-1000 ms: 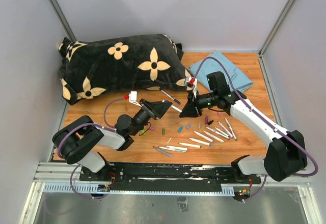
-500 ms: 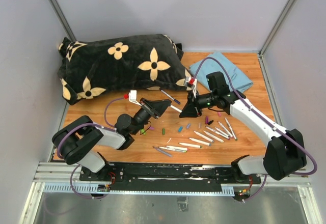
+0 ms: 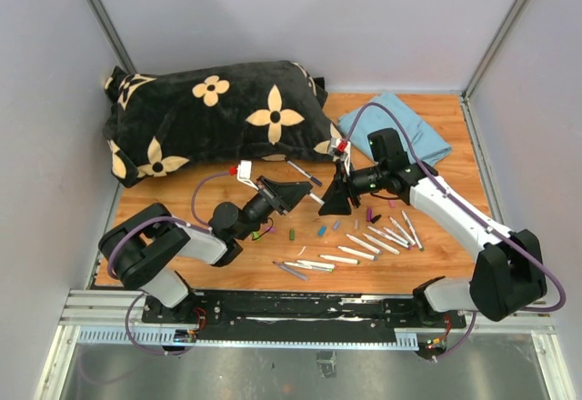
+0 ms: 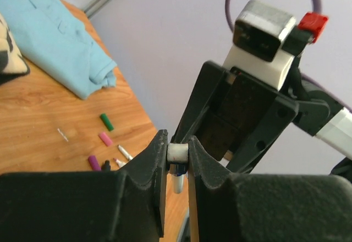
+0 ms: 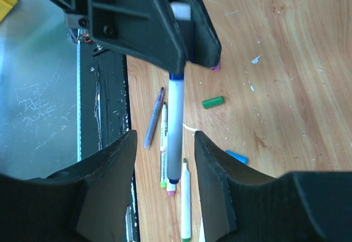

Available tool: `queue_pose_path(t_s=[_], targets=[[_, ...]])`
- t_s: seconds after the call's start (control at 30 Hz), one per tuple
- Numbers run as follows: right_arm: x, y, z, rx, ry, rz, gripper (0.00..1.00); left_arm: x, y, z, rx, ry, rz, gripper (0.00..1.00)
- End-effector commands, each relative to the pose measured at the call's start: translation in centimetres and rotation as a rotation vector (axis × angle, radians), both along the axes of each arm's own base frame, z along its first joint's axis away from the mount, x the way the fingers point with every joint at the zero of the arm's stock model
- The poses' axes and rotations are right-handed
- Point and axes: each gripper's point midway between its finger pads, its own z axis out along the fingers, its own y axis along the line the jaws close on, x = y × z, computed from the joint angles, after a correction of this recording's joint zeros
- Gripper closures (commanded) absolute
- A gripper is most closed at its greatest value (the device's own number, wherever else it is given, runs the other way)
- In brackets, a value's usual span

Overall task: Open the pen caps
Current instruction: Open the pen cap from the pen, then place the pen at the center of the board.

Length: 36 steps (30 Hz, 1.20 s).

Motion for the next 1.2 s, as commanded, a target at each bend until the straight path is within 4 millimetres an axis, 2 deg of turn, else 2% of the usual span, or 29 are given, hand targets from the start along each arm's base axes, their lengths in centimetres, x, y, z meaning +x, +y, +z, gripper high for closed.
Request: queue_pose_path(t_s=[0.0,0.1,0.27,0.43,0.47,0.57,0.63,0.73,0.97,1.07,1.17], targets=[[-0.6,0.4,1.2,0.044,-0.035,0.038,0.53,-1.9,-0.1,4.6,-0.148,-0.144,-0.059,1.00],[-0.9,0.8,1.0,0.040,-0.032,0.053,0.56,-1.9,-0.6,4.4,-0.145,-0.139,-0.073,1.00],[-1.4,1.3,0.3,0.024,-0.020,0.073,0.67,-1.9,-0.5,4.5,-0.148,-0.146,-0.068,1.00],[-1.2,1.4,-0.3,0.008,-0.012,0.068,0.68,-1.9,-0.2,5.0,-0.152,-0.161,-0.055,1.00],[-1.2,1.4,-0.3,0.007,-0.011,0.068,0.71,-1.9,-0.2,5.0,-0.151,-0.162,-0.053,1.00],[-1.3,1.5,-0.4,0.005,-0.010,0.073,0.90,-1.7,0.0,5.1,-0.152,-0.166,-0.038,1.00],[-1.5,1.5,-0.4,0.004,-0.007,0.077,0.99,-1.5,0.3,5.4,-0.153,-0.173,-0.022,1.00],[-1.8,1.6,-0.6,0.005,0.006,0.088,0.99,-0.3,2.0,6.5,-0.170,-0.194,0.026,1.00],[-2.6,2.1,-1.7,-0.002,0.063,0.121,0.99,5.3,8.7,9.5,-0.156,-0.248,0.282,1.00],[-2.6,2.2,-1.9,-0.009,0.073,0.120,0.99,6.1,10.2,10.1,-0.144,-0.254,0.332,1.00],[-2.2,2.1,-2.3,-0.028,0.063,0.100,0.99,5.9,10.7,9.9,-0.126,-0.248,0.336,1.00]])
